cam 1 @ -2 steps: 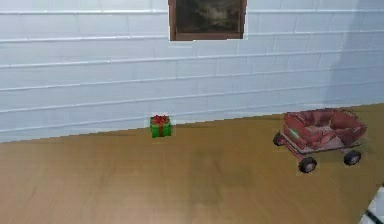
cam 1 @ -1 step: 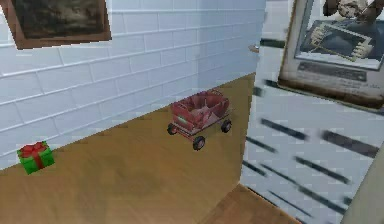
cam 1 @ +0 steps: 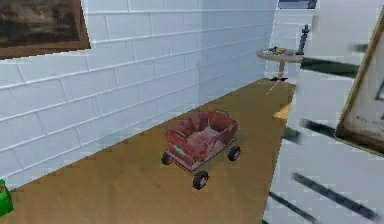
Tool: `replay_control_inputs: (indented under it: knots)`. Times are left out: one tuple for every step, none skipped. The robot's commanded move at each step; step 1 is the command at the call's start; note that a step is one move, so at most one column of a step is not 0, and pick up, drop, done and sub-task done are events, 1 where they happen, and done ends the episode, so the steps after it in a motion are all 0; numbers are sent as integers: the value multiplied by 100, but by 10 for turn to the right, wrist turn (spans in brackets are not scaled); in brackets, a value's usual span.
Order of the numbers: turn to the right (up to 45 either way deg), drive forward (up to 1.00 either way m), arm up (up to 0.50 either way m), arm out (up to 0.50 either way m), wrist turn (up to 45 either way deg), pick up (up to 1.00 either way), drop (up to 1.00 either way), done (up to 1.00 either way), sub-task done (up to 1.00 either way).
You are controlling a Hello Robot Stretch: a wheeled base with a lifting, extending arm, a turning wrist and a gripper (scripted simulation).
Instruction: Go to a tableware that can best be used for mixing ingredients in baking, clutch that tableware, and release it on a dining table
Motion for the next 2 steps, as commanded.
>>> replay_control_inputs:
  knots:
    - [120, 0, 0, 0, 0, 0, 0, 0, 0]
    - [0, 95, 0, 0, 0, 0, 0, 0, 0]
